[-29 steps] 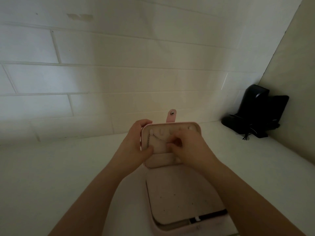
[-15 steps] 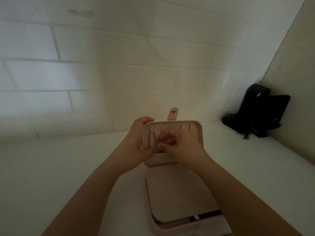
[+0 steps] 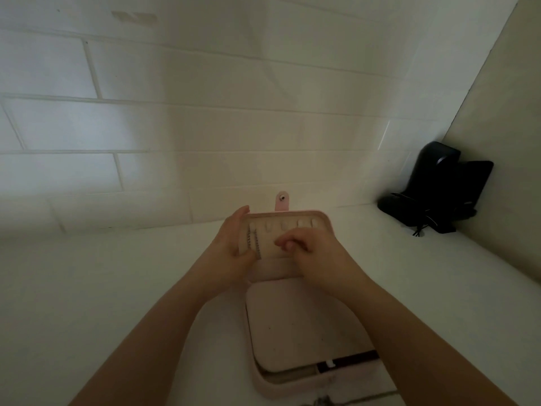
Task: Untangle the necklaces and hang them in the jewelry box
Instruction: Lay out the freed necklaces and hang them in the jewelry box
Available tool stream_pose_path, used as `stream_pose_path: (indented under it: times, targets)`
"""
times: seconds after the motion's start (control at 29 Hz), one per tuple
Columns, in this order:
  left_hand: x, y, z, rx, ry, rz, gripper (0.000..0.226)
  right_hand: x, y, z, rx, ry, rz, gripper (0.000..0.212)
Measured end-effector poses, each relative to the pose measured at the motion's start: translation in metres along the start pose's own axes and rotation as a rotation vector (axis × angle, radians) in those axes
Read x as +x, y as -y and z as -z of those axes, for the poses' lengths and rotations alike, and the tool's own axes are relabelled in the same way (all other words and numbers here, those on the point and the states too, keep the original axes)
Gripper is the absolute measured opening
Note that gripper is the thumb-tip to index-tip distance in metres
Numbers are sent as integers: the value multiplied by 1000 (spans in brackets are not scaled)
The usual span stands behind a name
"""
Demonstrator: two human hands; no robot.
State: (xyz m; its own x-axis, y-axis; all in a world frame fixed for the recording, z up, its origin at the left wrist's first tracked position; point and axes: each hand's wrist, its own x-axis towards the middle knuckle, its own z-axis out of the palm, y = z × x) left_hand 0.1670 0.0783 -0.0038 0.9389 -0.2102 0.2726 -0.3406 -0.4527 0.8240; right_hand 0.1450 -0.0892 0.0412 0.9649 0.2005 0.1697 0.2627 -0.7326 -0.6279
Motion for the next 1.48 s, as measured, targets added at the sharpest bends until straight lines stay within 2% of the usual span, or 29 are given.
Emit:
stream_pose_path:
  times: [0.14,0.38,0.52,0.59,0.76,1.0,1.21,1.38,1.48]
  targets:
    - [-8,7,-11,111,63,91,67,-11,-11,10,-61,20,-20,24]
    - [-21,-6,-9,329,84,144,51,-52,-11,24,-92,53,-52,21]
    - [-59,-38,-5,323,-53,-95,29,-91,-4,31,-35,44,-38,17]
    - [-88,-59,-8,288,-60,-194,21,-114,-1,33,5,44,-30,14]
    - [-154,-92,-24,231,155,-339,20,-171,-3,39,84,-26,-16,13]
    - [-190,-104,-60,331,309,-310,24,-227,-25,49,26,-34,-125,13]
    - [-187,-111,-88,423,381,-297,28,-253,-49,45,-189,20,-181,24]
    - [-184,-110,-103,469,357,-256,19,-259,-50,40,-432,28,-196,18]
    - [-184,-110,-110,459,340,-270,18,-261,-46,38,-610,76,-147,24]
